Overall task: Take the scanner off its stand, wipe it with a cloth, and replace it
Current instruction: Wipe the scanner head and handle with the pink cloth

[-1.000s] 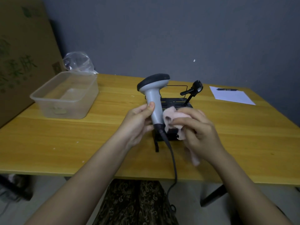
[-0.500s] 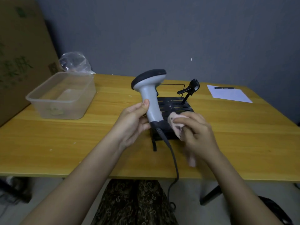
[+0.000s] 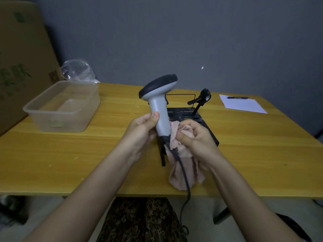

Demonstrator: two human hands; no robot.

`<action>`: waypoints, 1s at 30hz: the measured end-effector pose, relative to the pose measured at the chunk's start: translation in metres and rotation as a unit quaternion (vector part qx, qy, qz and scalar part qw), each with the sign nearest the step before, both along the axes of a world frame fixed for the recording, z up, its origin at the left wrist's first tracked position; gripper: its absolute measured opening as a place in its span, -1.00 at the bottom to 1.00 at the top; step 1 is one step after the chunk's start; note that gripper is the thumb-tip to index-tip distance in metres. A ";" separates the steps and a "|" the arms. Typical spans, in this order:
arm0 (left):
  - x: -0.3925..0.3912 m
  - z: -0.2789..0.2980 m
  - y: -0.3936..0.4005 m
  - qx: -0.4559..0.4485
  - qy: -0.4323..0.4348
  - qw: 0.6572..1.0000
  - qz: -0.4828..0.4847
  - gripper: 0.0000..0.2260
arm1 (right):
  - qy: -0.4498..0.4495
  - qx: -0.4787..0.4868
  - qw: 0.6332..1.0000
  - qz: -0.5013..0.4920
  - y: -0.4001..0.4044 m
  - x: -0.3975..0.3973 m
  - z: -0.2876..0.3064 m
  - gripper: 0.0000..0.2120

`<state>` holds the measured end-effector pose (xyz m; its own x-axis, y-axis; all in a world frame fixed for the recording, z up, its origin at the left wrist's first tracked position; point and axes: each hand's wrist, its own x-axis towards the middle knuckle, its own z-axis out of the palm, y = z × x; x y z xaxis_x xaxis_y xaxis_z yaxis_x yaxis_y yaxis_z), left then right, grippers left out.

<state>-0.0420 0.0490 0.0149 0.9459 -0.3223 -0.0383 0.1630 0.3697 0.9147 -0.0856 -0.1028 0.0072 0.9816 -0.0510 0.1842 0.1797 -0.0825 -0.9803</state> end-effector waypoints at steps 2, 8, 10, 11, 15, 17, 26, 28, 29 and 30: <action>0.001 0.000 0.000 -0.001 0.003 1.000 0.004 -0.72 | 0.056 0.101 0.993 0.006 -0.005 0.003 0.000 -0.81; 0.004 0.000 0.001 -0.065 0.025 0.998 0.006 -0.79 | 0.038 0.013 0.999 -0.024 -0.003 -0.003 -0.004 -0.92; 0.004 0.000 0.000 -0.081 0.035 0.996 0.001 -0.77 | 0.021 -0.001 1.000 -0.013 0.003 -0.002 -0.005 -0.88; 0.004 0.001 -0.001 -0.080 0.036 0.996 -0.001 -0.77 | 0.032 0.041 0.999 -0.004 0.003 0.000 -0.004 -0.86; 0.003 0.003 0.002 -0.065 0.033 0.997 -0.012 -0.80 | 0.131 0.217 0.965 0.069 -0.009 0.008 -0.004 -0.83; 0.003 0.004 0.004 -0.069 0.045 0.996 -0.016 -0.80 | 0.150 0.227 0.960 0.068 -0.011 0.010 -0.005 -0.79; 0.009 0.018 -0.010 0.030 0.078 0.996 0.031 -0.69 | -0.232 -0.229 0.923 -0.207 -0.002 -0.022 0.005 -0.78; 0.011 0.021 -0.017 0.056 0.074 0.995 0.042 -0.70 | -0.301 -0.354 0.865 -0.191 0.007 -0.020 0.000 -0.74; 0.011 0.021 -0.020 0.073 0.069 0.994 0.049 -0.72 | -0.317 -0.414 0.836 -0.173 0.010 -0.018 -0.006 -0.74; 0.012 0.021 -0.022 0.093 0.061 0.992 0.058 -0.73 | -0.327 -0.475 0.801 -0.161 0.011 -0.014 -0.013 -0.76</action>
